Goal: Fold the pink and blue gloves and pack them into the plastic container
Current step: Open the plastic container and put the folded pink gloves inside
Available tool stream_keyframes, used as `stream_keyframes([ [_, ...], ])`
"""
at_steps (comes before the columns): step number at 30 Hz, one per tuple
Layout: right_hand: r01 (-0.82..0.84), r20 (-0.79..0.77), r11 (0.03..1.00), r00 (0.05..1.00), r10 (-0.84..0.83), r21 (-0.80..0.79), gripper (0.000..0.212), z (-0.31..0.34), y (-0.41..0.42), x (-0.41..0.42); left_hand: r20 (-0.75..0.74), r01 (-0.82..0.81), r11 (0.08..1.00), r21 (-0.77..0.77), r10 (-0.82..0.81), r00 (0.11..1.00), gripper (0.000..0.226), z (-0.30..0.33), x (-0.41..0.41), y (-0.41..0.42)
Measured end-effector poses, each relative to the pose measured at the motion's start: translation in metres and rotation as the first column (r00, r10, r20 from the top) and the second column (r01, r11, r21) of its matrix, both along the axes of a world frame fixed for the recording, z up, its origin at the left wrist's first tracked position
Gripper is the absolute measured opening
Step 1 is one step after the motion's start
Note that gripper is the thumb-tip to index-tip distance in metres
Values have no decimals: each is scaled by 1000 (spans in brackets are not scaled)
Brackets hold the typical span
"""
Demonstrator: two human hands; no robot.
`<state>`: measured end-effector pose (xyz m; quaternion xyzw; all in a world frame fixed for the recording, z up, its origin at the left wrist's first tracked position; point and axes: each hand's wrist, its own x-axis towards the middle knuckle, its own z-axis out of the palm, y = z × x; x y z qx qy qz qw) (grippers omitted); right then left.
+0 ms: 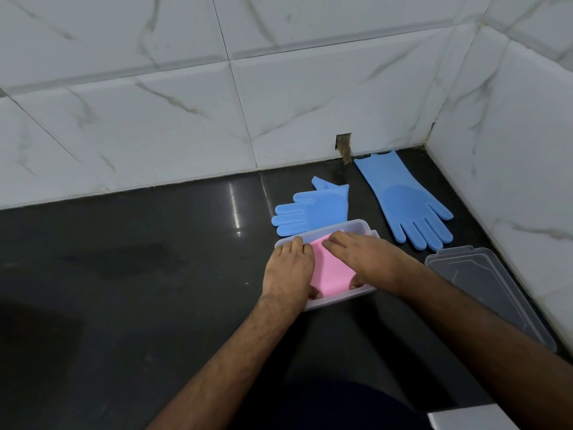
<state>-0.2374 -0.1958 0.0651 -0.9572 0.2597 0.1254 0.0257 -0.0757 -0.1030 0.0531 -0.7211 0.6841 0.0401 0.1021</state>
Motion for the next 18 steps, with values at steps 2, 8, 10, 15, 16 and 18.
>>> stream_keyframes([
  [2, 10, -7, 1000, 1000, -10, 3, 95, 0, -1, 0, -9, -16, 1000, 1, 16, 1000, 78, -1, 1, 3],
  [8, 14, -39, 998, 999, -17, -62, 102, -3, 3, 2, 92, -59, 997, 55, 54, 994, 72, 1, -3, 6],
  [10, 35, -47, 998, 998, -37, -55, 102, -4, 6, 3, 157, -62, 996, 68, 51, 986, 72, 2, -7, 6],
  [15, 77, -71, 994, 994, -82, -80, 102, -2, 11, 5, 207, -69, 996, 61, 55, 977, 67, 0, -10, 3],
  [16, 86, -81, 993, 992, -92, -81, 101, -1, 12, 7, 208, -65, 996, 60, 51, 977, 67, -1, -9, 1],
  [18, 111, -101, 989, 987, -121, -96, 99, 0, 14, 11, 211, -50, 996, 72, 34, 977, 67, -1, -9, -1],
])
